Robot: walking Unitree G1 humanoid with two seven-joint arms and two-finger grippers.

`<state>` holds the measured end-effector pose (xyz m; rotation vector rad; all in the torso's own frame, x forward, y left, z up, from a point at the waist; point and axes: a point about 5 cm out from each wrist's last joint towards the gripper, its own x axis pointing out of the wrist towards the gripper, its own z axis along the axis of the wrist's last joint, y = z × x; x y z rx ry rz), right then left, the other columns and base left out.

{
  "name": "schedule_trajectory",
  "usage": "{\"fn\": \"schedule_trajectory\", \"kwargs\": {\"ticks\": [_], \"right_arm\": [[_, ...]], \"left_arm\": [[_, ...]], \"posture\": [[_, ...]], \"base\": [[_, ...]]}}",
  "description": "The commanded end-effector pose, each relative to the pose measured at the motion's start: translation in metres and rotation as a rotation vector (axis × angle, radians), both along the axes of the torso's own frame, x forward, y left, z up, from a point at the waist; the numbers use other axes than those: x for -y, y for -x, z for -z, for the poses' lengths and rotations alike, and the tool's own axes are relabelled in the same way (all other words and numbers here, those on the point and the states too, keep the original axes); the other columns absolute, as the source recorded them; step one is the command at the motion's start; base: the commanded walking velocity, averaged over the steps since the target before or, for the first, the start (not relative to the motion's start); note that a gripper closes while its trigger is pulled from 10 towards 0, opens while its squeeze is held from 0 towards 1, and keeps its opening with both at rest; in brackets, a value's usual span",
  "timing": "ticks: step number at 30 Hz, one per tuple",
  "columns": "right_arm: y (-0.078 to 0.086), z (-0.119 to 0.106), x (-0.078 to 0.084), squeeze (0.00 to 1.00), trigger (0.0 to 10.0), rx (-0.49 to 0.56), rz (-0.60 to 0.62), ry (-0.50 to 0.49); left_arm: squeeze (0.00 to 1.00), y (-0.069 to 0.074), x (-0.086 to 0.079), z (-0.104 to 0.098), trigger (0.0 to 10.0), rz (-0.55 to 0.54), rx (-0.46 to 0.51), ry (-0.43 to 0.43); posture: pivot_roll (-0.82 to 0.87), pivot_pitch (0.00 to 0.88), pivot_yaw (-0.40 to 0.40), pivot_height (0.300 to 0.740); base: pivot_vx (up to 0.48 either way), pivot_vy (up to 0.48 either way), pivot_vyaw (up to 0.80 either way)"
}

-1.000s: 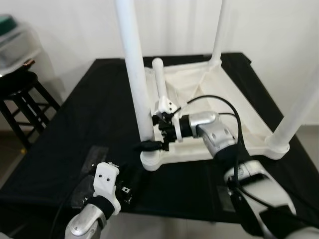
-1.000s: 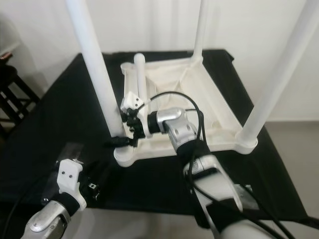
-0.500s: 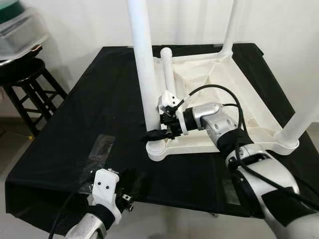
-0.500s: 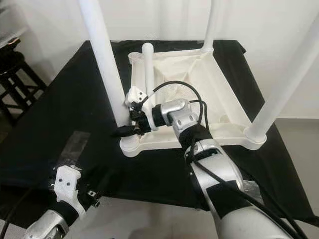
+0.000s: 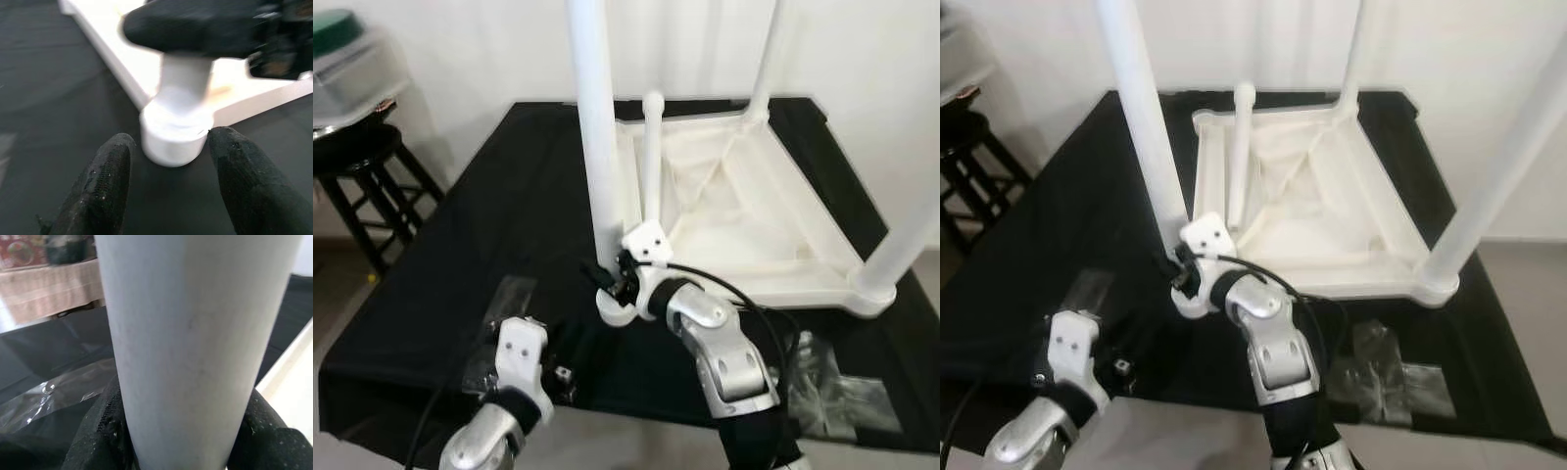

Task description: Building children table

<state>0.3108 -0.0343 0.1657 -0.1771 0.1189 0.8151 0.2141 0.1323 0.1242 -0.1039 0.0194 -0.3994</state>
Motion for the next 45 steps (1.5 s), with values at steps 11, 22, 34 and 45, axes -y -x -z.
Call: {"fn": "schedule_trajectory", "kwargs": {"ticks": [11, 22, 34, 45], "right_arm": [[-0.010, -0.016, 0.000, 1.00, 10.0, -0.025, -0.314, 0.003], [-0.046, -0.036, 0.020, 0.00, 10.0, -0.006, -0.632, 0.154], [-0.059, -0.029, 0.032, 0.00, 0.0, -0.109, -0.635, 0.163], [-0.058, 0.016, 0.049, 0.00, 0.0, -0.121, 0.007, 0.011]], "left_arm": [[0.00, -0.006, -0.002, 0.010, 10.0, -0.004, -0.042, -0.015], [0.00, -0.009, -0.002, 0.012, 10.0, -0.005, -0.043, -0.016], [0.00, -0.006, -0.003, 0.014, 10.0, -0.011, -0.049, -0.014], [0.00, -0.006, -0.005, 0.014, 10.0, -0.011, -0.050, -0.008]], "posture": [[-0.02, 0.107, 0.051, 0.740], [0.00, 0.096, 0.045, 0.740], [0.02, 0.101, 0.042, 0.740], [-0.02, 0.103, 0.050, 0.740]], "base": [[0.000, 0.000, 0.00], [0.000, 0.000, 0.00], [0.000, 0.000, 0.00], [0.000, 0.000, 0.00]]}}
